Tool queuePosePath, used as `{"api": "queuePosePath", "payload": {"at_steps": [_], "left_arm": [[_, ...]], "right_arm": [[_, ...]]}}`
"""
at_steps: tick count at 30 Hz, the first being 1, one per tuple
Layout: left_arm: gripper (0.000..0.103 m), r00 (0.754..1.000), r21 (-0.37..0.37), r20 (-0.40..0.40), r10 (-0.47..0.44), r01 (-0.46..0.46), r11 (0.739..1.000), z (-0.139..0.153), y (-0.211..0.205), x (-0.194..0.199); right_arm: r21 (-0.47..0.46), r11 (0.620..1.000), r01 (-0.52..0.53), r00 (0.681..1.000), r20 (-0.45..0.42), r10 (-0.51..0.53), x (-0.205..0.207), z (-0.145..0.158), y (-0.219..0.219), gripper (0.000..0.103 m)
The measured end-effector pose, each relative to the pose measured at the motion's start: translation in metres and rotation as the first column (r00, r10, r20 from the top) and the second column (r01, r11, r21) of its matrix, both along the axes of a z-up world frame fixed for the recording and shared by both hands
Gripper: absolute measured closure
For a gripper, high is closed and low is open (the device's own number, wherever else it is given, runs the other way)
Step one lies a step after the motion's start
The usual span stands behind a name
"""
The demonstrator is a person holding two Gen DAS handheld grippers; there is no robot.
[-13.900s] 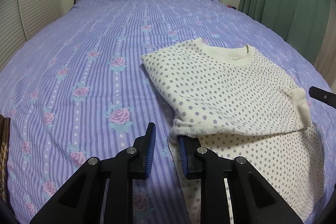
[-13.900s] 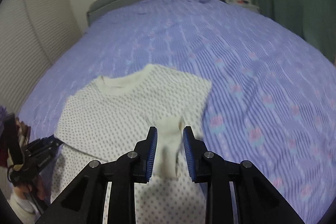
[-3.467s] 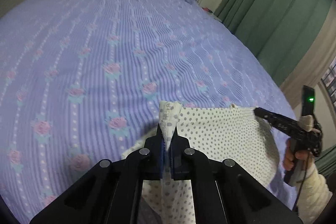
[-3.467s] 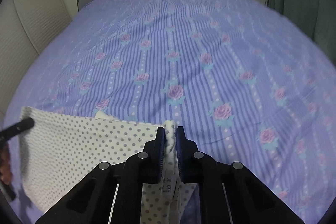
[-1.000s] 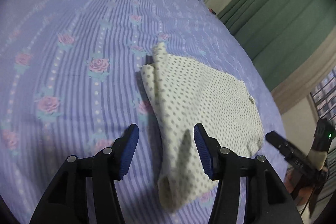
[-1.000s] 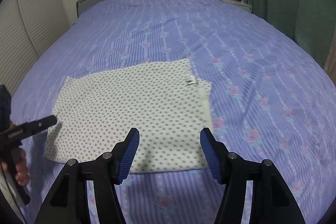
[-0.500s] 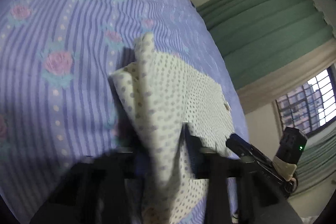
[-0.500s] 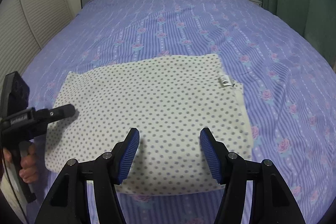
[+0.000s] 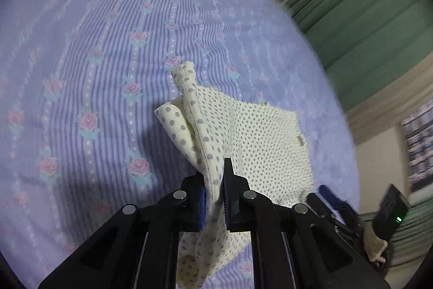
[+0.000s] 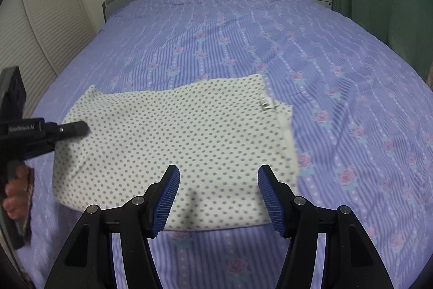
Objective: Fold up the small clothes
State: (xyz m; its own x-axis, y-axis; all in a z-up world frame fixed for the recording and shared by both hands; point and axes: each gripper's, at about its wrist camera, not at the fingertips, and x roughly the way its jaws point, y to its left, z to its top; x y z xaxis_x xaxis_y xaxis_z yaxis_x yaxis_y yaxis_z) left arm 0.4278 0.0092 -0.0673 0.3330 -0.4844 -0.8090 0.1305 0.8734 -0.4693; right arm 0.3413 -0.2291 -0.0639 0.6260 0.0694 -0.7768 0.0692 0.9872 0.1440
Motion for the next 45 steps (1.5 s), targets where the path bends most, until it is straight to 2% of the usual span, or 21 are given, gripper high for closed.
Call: {"api": "queuePosePath", "payload": {"at_steps": [2,7,12,15,20,25,28,31,32,34,36,37,38,39,40,41,43,45], "left_arm": [[0.091,0.999,0.103,-0.047,0.002,0.003,0.995,0.014,-0.025,0.004],[0.091,0.997,0.177,-0.066,-0.036,0.048,0.983,0.037,-0.078,0.01],[0.092,0.985,0.104,-0.17,-0.034,0.052,0.993,0.032,-0.13,0.022],[0.092,0.984,0.167,-0.174,-0.043,0.072,0.983,0.021,-0.17,0.022],[0.092,0.984,0.219,-0.176,-0.038,0.077,0.973,0.005,-0.205,0.018],[0.092,0.981,0.233,-0.189,-0.032,0.077,0.97,-0.008,-0.229,0.018],[0.092,0.98,0.268,-0.19,-0.051,0.102,0.958,-0.015,-0.239,0.014],[0.082,0.981,0.281,-0.18,-0.07,0.119,0.952,-0.015,-0.246,0.011],[0.076,0.98,0.27,-0.172,-0.099,0.143,0.952,-0.013,-0.249,0.009],[0.072,0.977,0.217,-0.15,-0.153,0.184,0.959,-0.004,-0.253,0.004],[0.07,0.979,0.191,-0.087,-0.187,0.2,0.961,0.015,-0.252,-0.003],[0.066,0.98,0.2,-0.035,-0.197,0.2,0.959,0.027,-0.248,-0.009],[0.056,0.978,0.222,0.046,-0.202,0.187,0.957,0.04,-0.238,-0.02],[0.051,0.976,0.235,0.085,-0.202,0.177,0.956,0.045,-0.231,-0.026],[0.049,0.966,0.274,0.158,-0.205,0.157,0.949,0.05,-0.216,-0.04],[0.049,0.959,0.298,0.193,-0.209,0.146,0.943,0.05,-0.207,-0.049],[0.049,0.943,0.339,0.238,-0.232,0.143,0.93,0.041,-0.181,-0.072],[0.049,0.941,0.344,0.253,-0.224,0.129,0.93,0.028,-0.159,-0.085]], "right_arm": [[0.011,1.0,0.002,1.0,0.011,-0.002,-0.002,0.005,-0.01,0.042],[0.024,1.0,-0.018,1.0,0.023,0.018,0.0,0.018,-0.031,0.042],[-0.005,1.0,-0.01,0.999,0.053,0.01,-0.008,0.028,-0.061,0.042],[0.017,1.0,0.009,0.998,0.059,-0.01,-0.01,0.028,-0.085,0.042],[0.064,0.997,0.036,0.998,0.054,-0.04,-0.015,0.022,-0.118,0.042],[0.094,0.992,0.081,0.995,0.044,-0.085,-0.026,0.012,-0.143,0.042],[0.116,0.989,0.096,0.994,0.043,-0.101,-0.033,0.009,-0.15,0.042],[0.096,0.991,0.094,0.995,0.034,-0.097,-0.038,0.006,-0.152,0.042],[0.082,0.992,0.095,0.995,0.032,-0.098,-0.039,0.006,-0.152,0.042],[0.065,0.993,0.1,0.994,0.034,-0.102,-0.044,0.006,-0.152,0.042],[0.061,0.994,0.093,0.995,0.038,-0.096,-0.048,0.008,-0.15,0.042],[0.059,0.994,0.088,0.995,0.041,-0.09,-0.051,0.009,-0.149,0.042],[0.057,0.995,0.08,0.995,0.046,-0.083,-0.053,0.012,-0.146,0.042],[0.051,0.996,0.067,0.996,0.056,-0.07,-0.055,0.014,-0.142,0.042],[0.049,0.997,0.06,0.996,0.061,-0.063,-0.057,0.016,-0.139,0.042],[0.05,0.997,0.051,0.996,0.068,-0.055,-0.058,0.018,-0.136,0.042],[0.068,0.998,0.017,0.995,0.093,-0.024,-0.061,0.022,-0.127,0.042],[0.101,0.995,-0.019,0.992,0.127,0.006,-0.063,0.026,-0.116,0.042]]}}
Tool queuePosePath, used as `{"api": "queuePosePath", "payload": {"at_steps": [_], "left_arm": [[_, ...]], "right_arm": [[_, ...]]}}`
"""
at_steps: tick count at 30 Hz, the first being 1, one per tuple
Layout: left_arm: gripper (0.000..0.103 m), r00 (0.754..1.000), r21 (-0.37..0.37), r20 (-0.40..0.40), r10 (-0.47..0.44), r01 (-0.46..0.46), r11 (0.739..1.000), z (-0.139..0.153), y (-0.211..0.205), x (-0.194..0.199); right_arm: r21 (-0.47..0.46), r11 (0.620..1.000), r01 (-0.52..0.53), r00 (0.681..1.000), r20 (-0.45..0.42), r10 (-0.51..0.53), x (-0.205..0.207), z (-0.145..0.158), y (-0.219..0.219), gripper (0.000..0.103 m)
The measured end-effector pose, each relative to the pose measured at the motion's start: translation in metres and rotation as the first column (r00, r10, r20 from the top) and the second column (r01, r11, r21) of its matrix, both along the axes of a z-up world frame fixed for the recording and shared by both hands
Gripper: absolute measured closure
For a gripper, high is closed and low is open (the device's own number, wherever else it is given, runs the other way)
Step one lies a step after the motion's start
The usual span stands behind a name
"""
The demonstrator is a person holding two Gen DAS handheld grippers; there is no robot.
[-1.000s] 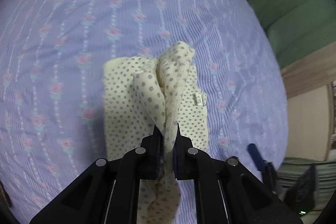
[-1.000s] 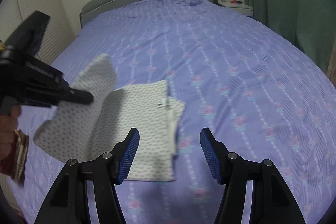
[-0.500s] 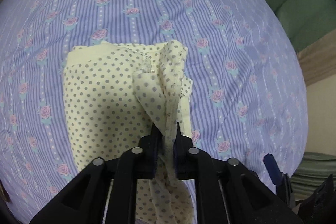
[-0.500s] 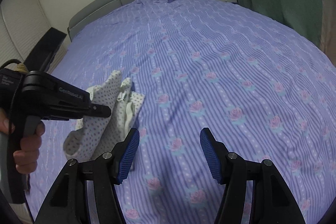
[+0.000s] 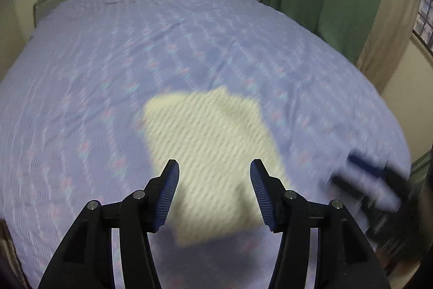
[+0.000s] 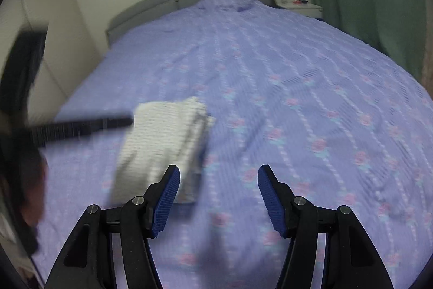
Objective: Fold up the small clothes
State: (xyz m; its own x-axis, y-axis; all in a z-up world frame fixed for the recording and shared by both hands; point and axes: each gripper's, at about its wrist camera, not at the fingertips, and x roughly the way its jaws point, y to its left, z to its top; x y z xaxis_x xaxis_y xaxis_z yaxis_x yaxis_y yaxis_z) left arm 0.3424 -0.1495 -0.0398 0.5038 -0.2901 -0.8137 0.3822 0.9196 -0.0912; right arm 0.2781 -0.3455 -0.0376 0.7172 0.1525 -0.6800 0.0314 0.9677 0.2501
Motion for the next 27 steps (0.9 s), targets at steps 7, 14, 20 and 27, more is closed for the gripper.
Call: {"api": "queuePosePath", "payload": {"at_steps": [7,14,20,27], "left_arm": [[0.05,1.0,-0.038,0.014,-0.018,0.019,0.999,-0.061,0.03,-0.041],[0.05,0.994,-0.055,0.092,-0.051,0.056,0.997,-0.075,0.028,-0.043],[0.052,0.985,-0.041,0.119,-0.128,0.134,0.99,-0.08,0.016,-0.04],[0.054,0.986,-0.054,0.104,-0.134,0.14,0.989,-0.089,0.013,-0.03]], "right_arm": [[0.051,0.998,-0.029,0.999,-0.012,0.03,0.019,-0.004,0.022,0.043],[0.078,0.996,-0.043,0.997,-0.057,0.047,0.045,-0.016,0.035,0.059],[0.093,0.995,-0.029,0.996,-0.084,0.037,0.071,-0.025,0.039,0.061],[0.115,0.993,-0.004,0.989,-0.145,0.021,0.127,-0.032,0.025,0.069]]}}
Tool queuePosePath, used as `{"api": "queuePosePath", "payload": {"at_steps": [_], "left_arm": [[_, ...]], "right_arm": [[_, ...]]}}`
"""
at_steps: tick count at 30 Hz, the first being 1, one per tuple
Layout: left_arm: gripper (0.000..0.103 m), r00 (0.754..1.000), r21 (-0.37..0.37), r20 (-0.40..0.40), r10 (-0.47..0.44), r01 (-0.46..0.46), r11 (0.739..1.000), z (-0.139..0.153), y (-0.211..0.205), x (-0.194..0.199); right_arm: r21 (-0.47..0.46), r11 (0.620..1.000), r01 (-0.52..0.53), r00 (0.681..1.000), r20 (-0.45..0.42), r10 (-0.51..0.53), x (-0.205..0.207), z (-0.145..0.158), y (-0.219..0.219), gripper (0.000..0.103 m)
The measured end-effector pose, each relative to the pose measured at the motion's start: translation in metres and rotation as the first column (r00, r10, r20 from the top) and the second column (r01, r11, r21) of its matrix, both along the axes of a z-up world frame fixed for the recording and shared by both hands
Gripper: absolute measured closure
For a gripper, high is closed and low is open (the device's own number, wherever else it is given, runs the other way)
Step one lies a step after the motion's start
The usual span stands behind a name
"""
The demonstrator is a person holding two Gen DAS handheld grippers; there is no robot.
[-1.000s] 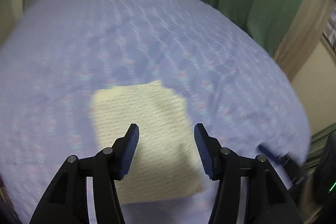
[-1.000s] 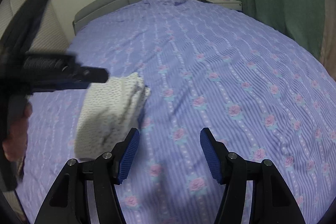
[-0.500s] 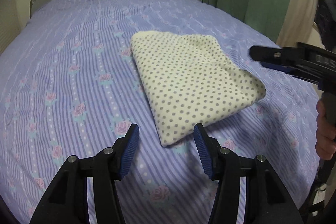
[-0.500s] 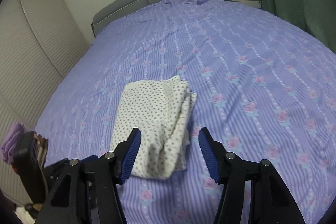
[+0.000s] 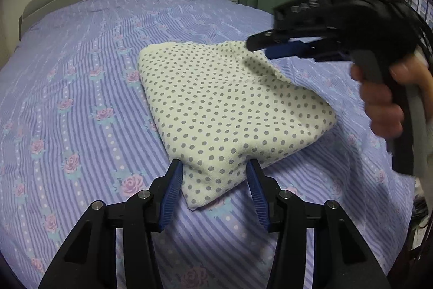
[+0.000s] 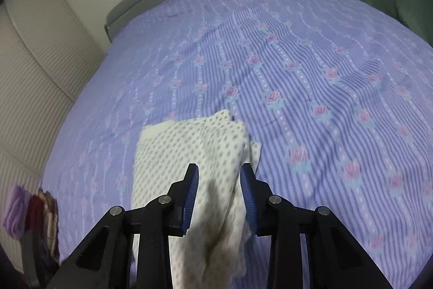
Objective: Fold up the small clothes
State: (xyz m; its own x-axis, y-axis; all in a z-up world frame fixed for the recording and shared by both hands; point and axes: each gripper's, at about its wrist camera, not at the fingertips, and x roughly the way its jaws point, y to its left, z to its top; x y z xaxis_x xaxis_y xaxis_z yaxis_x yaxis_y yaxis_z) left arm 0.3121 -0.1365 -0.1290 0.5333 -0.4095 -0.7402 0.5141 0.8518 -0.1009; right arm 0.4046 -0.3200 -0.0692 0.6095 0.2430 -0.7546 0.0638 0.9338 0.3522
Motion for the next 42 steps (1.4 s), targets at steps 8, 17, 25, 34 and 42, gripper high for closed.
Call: {"api": "queuePosePath", "payload": {"at_steps": [8,17,25,34,42], "left_arm": [[0.054,0.999,0.028,0.01,-0.03,0.03,0.999,-0.008,-0.007,0.002],[0.054,1.0,0.033,-0.01,-0.028,0.028,0.999,-0.013,-0.011,-0.002],[0.052,1.0,0.014,-0.024,-0.008,0.008,1.0,-0.008,-0.008,0.004],[0.049,0.998,-0.06,-0.028,0.059,-0.061,0.996,0.018,0.019,-0.025],[0.049,0.993,-0.071,-0.05,0.104,-0.108,0.992,0.023,0.024,-0.034]], "right_arm": [[-0.116,0.992,-0.044,0.999,-0.024,0.042,0.027,-0.012,0.012,0.092],[-0.182,0.983,-0.032,0.996,0.081,0.047,0.05,0.01,0.01,0.093],[-0.058,0.998,0.029,0.997,0.075,-0.024,0.006,0.018,-0.022,0.082],[0.015,0.999,-0.04,0.999,0.035,0.039,-0.044,-0.003,0.007,0.071],[0.004,0.999,-0.054,0.998,0.028,0.054,-0.052,-0.013,0.016,0.092]]}}
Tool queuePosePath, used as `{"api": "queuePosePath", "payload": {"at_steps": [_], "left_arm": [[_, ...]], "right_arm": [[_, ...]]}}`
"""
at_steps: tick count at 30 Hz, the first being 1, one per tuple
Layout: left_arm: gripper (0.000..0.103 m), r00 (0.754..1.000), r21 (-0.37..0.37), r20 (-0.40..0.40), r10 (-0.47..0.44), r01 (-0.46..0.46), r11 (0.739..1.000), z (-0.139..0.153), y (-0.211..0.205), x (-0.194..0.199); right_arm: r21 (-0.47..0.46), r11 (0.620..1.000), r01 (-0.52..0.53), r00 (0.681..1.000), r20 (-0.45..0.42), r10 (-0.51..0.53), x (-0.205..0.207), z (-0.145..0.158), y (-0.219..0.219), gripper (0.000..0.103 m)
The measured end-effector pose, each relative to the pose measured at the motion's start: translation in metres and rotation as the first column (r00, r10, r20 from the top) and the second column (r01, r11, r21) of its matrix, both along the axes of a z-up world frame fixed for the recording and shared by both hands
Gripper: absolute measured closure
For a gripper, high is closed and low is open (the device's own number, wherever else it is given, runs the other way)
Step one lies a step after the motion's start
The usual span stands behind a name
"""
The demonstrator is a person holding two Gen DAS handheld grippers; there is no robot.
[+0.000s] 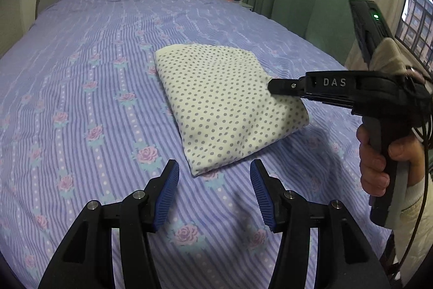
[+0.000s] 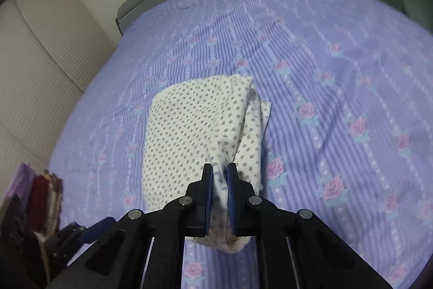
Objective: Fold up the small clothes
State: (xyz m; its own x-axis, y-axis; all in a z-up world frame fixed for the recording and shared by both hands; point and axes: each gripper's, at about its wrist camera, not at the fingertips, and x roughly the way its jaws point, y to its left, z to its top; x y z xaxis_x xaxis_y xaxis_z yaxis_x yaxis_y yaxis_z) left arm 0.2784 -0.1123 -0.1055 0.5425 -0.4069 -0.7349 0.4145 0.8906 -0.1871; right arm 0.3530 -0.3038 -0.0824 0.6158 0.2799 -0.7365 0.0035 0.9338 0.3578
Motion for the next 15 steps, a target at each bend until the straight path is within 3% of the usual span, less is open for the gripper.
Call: {"api": "queuePosePath", "payload": {"at_steps": [3,8,9,12,15], "left_arm": [[0.049,1.0,0.003,-0.006,0.026,-0.026,1.0,0.0,0.001,-0.001],[0.046,0.998,0.015,-0.026,0.053,-0.052,0.999,-0.002,0.004,-0.003],[0.045,0.998,0.019,-0.029,0.061,-0.06,0.998,-0.003,0.005,-0.003],[0.045,0.996,0.031,-0.02,0.082,-0.081,0.996,-0.004,0.009,-0.004],[0.045,0.996,0.046,-0.004,0.087,-0.086,0.995,-0.009,0.013,-0.007]], "right_arm": [[-0.08,0.997,0.005,0.999,0.045,-0.001,-0.007,0.004,0.001,0.093],[-0.113,0.993,0.04,0.999,-0.007,-0.041,-0.016,-0.019,-0.006,0.092],[-0.108,0.993,0.04,0.999,-0.003,-0.04,-0.021,-0.019,-0.008,0.088],[-0.105,0.989,0.103,0.995,0.006,-0.103,-0.04,-0.013,-0.01,0.05],[-0.051,0.985,0.164,0.985,0.06,-0.161,-0.07,-0.002,-0.013,0.049]]}}
